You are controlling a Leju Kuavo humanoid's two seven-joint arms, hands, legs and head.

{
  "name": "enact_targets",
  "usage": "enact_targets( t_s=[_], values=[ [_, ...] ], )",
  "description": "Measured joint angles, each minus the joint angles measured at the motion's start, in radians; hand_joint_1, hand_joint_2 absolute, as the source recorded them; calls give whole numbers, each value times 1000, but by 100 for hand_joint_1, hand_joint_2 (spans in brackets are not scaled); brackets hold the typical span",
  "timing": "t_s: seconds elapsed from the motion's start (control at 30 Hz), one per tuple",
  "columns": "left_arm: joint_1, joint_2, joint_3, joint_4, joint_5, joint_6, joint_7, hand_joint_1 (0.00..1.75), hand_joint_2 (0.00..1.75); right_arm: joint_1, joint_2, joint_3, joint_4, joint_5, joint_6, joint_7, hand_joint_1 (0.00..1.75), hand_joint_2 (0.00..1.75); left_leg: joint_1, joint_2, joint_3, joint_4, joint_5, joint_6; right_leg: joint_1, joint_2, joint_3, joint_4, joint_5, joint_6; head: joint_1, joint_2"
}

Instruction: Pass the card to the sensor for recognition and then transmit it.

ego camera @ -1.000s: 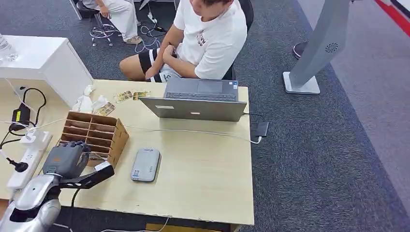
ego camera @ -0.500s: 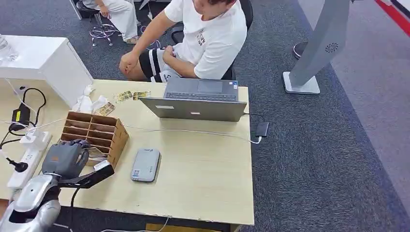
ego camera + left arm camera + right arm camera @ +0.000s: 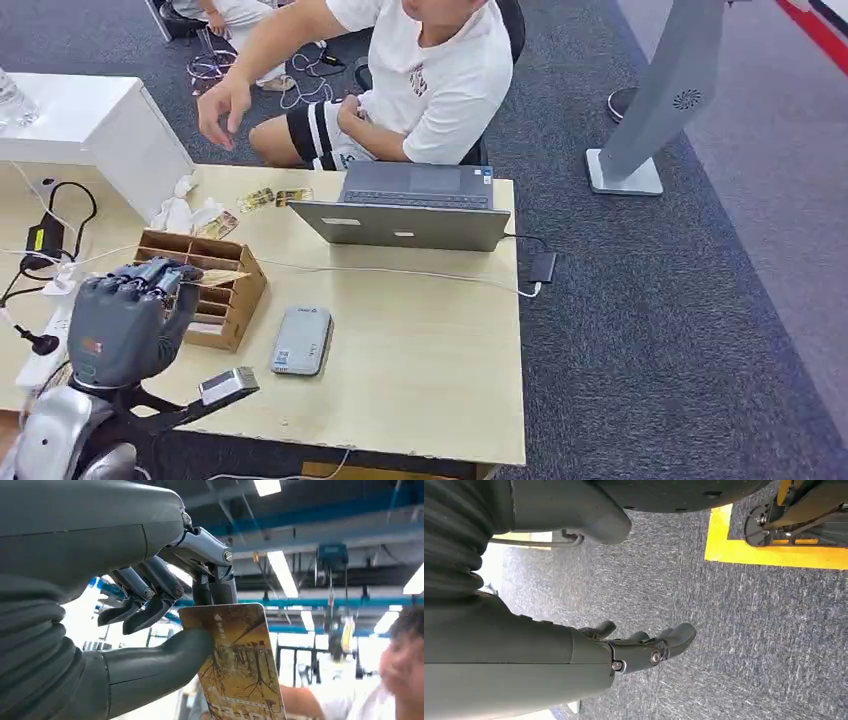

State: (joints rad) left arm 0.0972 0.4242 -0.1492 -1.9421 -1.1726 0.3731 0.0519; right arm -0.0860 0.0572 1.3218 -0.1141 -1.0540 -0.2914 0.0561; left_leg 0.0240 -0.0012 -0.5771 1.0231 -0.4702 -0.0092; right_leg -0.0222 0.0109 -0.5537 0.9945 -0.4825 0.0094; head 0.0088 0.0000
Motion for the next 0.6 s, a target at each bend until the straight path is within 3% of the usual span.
enact_targets(
  t_s=[0.13, 0.33, 0.6],
  values=[
    [-163, 0, -2, 18, -19, -15, 23, 175, 175, -3, 0, 8, 0, 42, 6, 7, 0, 175, 1, -4, -3, 0, 4, 0, 1, -4, -2, 0, 2, -2, 0, 0],
    [-466, -29, -2, 259, -122, 79, 38, 175, 175, -17, -2, 50, 0, 86, 23, 17, 0, 175, 1, -3, -4, 0, 8, -2, 1, -3, -2, 1, 7, -3, 0, 0],
    [-625, -50, -2, 491, -201, 109, 58, 175, 175, -22, -4, 82, 0, 105, 45, 37, 0, 175, 1, -2, -5, 0, 8, -2, 1, 0, -4, 1, 8, -2, 0, 0]
  ],
)
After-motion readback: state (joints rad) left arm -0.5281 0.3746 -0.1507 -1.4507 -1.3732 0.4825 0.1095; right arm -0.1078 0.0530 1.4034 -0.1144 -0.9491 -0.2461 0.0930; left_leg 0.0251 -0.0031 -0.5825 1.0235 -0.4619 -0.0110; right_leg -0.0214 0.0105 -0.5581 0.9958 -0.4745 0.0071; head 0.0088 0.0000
